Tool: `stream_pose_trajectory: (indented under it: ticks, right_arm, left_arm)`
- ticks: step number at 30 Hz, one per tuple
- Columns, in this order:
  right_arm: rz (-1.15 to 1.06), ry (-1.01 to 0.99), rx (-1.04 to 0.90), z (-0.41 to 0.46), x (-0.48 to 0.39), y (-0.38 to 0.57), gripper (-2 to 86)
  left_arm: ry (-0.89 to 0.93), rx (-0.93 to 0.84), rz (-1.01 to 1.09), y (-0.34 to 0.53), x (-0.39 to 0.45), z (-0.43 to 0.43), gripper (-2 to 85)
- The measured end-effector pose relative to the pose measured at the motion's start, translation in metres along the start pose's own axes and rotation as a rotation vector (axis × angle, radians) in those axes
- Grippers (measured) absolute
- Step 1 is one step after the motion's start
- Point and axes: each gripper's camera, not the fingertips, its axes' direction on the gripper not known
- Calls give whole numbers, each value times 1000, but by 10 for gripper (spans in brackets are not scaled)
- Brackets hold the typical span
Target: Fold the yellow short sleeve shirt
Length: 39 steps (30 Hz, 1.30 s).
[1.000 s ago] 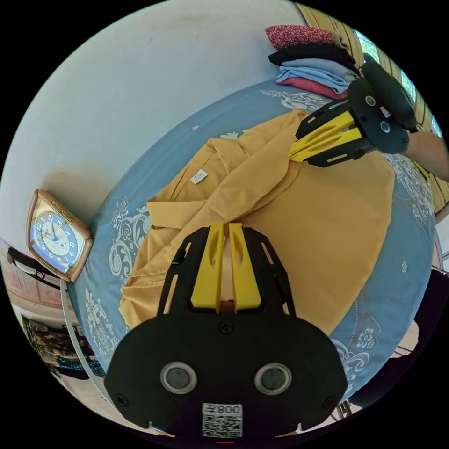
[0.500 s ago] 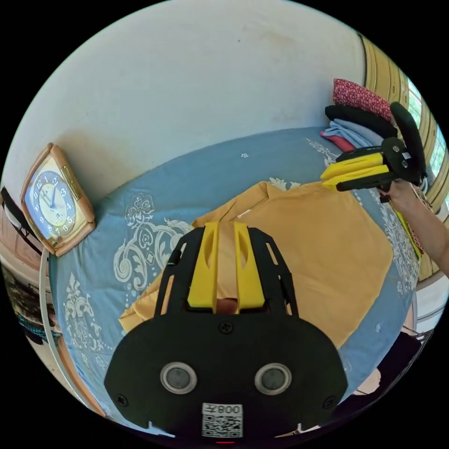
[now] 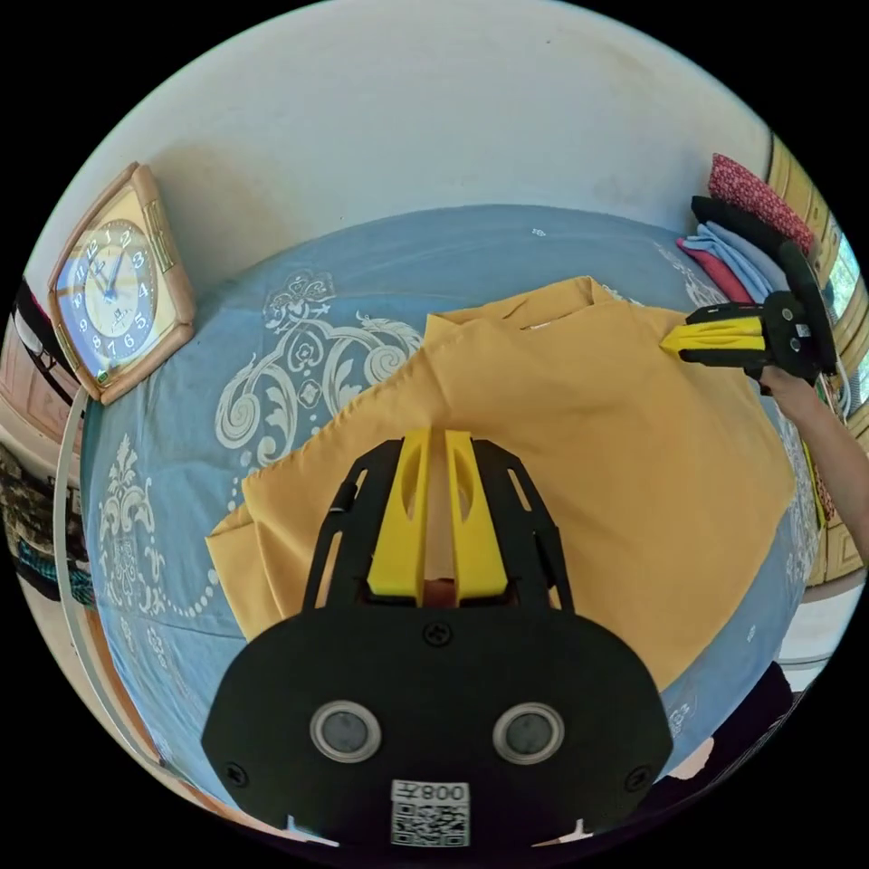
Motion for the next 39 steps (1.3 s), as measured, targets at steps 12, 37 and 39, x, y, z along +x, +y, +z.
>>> stream_pose_trajectory:
  ticks: [12, 37, 39]
  right_arm:
    - [189, -252, 118, -39, 77, 137, -2]
    - [837, -830, 261, 7, 240, 493, 89]
    - [849, -865, 275, 11, 248, 510, 91]
  left_arm:
    - [11, 90, -78, 87, -50, -52, 21]
    - [387, 66, -444, 258, -196, -28, 29]
    - [375, 91, -441, 267, -199, -28, 16]
